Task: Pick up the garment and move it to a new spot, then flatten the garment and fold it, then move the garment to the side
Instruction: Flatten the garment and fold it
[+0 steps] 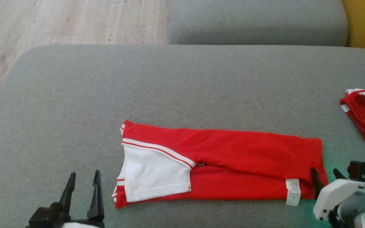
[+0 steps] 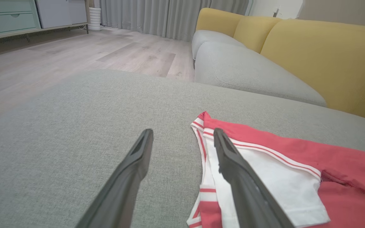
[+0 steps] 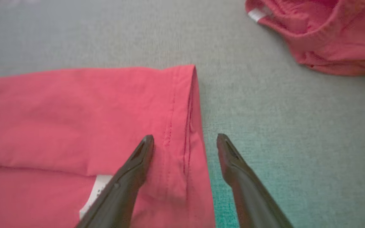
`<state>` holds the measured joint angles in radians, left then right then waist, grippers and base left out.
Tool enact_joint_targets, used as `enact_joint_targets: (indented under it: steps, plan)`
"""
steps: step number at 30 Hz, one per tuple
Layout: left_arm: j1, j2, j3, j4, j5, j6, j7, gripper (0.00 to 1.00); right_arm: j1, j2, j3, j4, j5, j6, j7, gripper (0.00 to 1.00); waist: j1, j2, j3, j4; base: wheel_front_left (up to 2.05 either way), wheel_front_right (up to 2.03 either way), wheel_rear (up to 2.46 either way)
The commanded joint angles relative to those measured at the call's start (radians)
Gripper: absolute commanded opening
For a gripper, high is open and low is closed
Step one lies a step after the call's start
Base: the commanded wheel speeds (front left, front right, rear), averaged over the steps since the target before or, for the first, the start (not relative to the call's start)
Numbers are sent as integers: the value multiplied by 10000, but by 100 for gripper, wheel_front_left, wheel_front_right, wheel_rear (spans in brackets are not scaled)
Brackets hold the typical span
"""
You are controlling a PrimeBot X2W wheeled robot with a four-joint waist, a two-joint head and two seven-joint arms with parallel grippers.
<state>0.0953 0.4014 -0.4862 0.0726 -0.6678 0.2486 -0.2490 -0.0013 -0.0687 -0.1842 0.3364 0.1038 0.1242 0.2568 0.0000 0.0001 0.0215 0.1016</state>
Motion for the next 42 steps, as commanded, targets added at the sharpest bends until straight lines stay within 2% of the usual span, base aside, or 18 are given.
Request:
enact_joint_targets:
  steps: [1, 6, 11, 12, 13, 14, 16, 17, 18, 23, 30, 34, 42]
  plan:
    - [-448, 182, 397, -431, 110, 129, -74, 100, -585, -197, 164, -257, -91, 65, 252, 100, 0, -1, 119, 111, 0, 0, 0]
    - [-606, 230, 366, -799, 224, 283, 55, 100, -959, -621, 283, 45, -35, 65, 1616, 100, 0, -1, 354, 309, 0, 0, 0]
    - [-706, 273, 332, -1039, 297, 386, 162, 100, -1152, -802, 536, 327, 853, 65, 3052, 100, 0, -1, 475, 402, 0, 0, 0]
    - [-728, 277, 321, -1082, 314, 409, 185, 100, -1178, -835, 557, 336, 1064, 65, 3216, 82, 0, -1, 494, 412, 0, 0, 0]
    - [-751, 277, 307, -1124, 329, 426, 205, 100, -1197, -873, 588, 345, 1245, 65, 3373, 53, 0, -1, 505, 420, 0, 0, 0]
    - [-772, 279, 293, -1161, 343, 442, 226, 100, -1211, -898, 609, 318, 1401, 65, 3467, 38, 0, -1, 512, 421, 0, 0, 0]
    - [-809, 286, 256, -1232, 374, 466, 271, 100, -1257, -946, 613, 213, 1610, 65, 3511, 21, 0, -1, 511, 393, 0, 0, 0]
    - [-821, 287, 241, -1261, 386, 482, 292, 100, -1290, -987, 598, 160, 1654, 65, 3485, 7, 0, -1, 504, 365, 0, 0, 0]
    - [-831, 293, 224, -1287, 397, 490, 311, 100, -1333, -1035, 585, 111, 1690, 65, 3435, 0, 0, -1, 492, 326, 0, 0, 0]
    - [-864, 266, 136, -1348, 418, 519, 375, 100, -1626, -1378, 286, -283, 1757, 65, 3247, 0, 0, -1, 395, 57, 0, 0, 0]
    - [-900, 3, -67, -1154, 368, 435, 321, 100, -1587, -2153, -486, -1258, 1983, 65, 3562, 0, 0, -1, 361, -313, 0, 0, 0]
    - [-946, -145, -187, -882, 359, 363, 280, 100, -1615, -1992, -575, -1784, 2238, 65, 3805, 0, 0, -1, 319, -437, 0, 0, 0]
    - [-986, -203, -239, -529, 319, 263, 226, 100, -1541, -1257, 578, -3216, 3156, 65, 4511, 0, 0, -1, 69, -439, 0, 0, 0]
